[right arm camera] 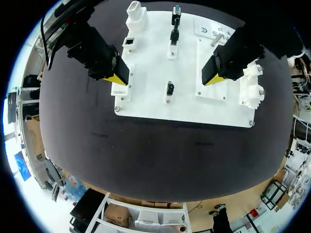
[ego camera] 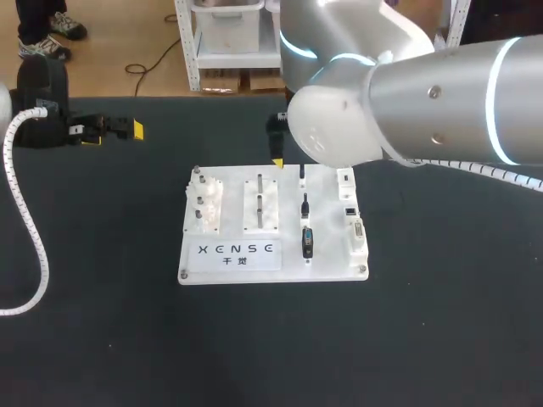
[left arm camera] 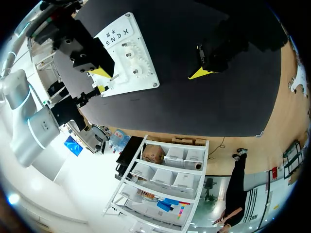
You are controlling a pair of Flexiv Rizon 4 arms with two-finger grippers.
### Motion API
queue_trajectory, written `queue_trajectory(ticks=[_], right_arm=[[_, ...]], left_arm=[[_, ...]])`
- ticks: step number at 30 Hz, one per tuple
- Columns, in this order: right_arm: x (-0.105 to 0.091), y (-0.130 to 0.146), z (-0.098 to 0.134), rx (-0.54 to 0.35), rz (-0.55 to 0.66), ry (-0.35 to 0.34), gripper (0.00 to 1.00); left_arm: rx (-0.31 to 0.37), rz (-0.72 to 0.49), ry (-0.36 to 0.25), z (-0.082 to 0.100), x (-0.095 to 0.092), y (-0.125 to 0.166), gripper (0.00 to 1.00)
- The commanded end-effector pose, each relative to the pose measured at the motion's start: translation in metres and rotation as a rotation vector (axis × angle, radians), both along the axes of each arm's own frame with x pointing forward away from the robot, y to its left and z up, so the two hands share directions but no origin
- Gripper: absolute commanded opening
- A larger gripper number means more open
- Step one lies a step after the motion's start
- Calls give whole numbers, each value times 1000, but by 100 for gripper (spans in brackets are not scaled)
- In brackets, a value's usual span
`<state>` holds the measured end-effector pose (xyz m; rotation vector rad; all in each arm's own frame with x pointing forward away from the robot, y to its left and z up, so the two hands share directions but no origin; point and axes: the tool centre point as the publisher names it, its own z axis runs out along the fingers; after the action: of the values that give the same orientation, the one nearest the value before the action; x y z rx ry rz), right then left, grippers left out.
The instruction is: Insert the USB connector, Ethernet cable, and multi-pin plug into their matching sockets one by one.
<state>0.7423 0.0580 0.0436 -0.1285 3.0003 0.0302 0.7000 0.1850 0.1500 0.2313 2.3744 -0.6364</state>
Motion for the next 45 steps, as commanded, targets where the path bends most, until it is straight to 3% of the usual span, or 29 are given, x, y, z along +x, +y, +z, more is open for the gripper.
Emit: queue_trajectory(ticks=[1, 11, 19, 27, 28, 29, 32, 36, 45], right_arm=[[-5, -5, 1, 8, 0, -12, 100], [-5, -5, 1, 8, 0, -12, 100], [9, -6, -5, 10, -102, 56, 100], [9, 2, -10, -9, -87, 67, 100], [9, 3, -12, -15, -86, 65, 91], [9, 4, -13, -17, -87, 66, 76], [10, 5, -16, -24, -87, 71, 69], [12, 5, -18, -31, -90, 76, 45], [7, 3, -24, -42, -86, 73, 38]], left_arm=[[0, 0, 0, 0, 0, 0, 100], [0, 0, 0, 0, 0, 0, 100], [0, 0, 0, 0, 0, 0, 100], [0, 0, 0, 0, 0, 0, 100], [0, 0, 0, 0, 0, 0, 100], [0, 0, 0, 0, 0, 0, 100], [0, 0, 0, 0, 0, 0, 100], [0, 0, 0, 0, 0, 0, 100], [0, 0, 0, 0, 0, 0, 100]])
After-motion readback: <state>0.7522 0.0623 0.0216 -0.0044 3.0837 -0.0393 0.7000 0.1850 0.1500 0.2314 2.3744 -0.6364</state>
